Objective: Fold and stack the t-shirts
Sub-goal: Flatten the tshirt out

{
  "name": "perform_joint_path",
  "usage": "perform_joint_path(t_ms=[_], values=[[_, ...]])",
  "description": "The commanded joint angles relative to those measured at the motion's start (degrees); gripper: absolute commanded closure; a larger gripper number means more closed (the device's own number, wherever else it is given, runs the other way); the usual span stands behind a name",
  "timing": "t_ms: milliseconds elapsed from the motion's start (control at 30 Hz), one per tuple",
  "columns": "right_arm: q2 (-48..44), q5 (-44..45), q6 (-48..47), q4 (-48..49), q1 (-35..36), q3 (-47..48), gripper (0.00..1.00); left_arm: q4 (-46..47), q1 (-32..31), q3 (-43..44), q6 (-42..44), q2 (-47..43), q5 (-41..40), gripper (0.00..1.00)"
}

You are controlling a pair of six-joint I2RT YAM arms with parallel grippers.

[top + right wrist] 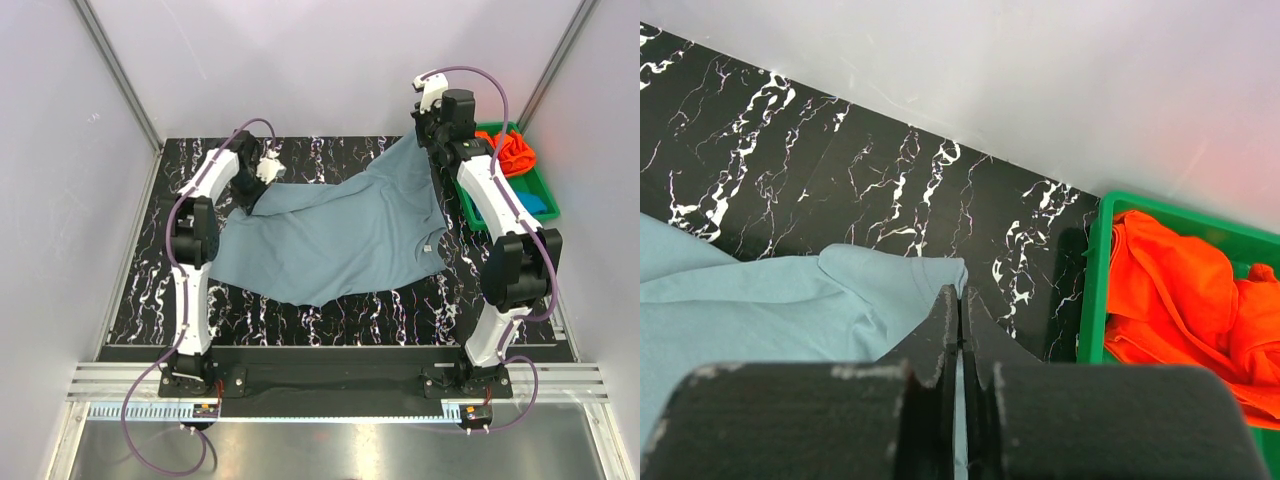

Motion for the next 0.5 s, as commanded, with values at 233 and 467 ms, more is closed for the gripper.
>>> perform_joint_path(t_ms=[233,467], values=[[-1.7,0.1,-1.0,2.2,0.8,0.7,1.00,1.3,-0.4,2.7,-1.2,1.6,1.7,1.00],[-1.9,-0.4,-0.7,2.5,0.8,0.2,1.00,1.1,-1.2,4.6,-0.7,-1.0,0.1,0.58]])
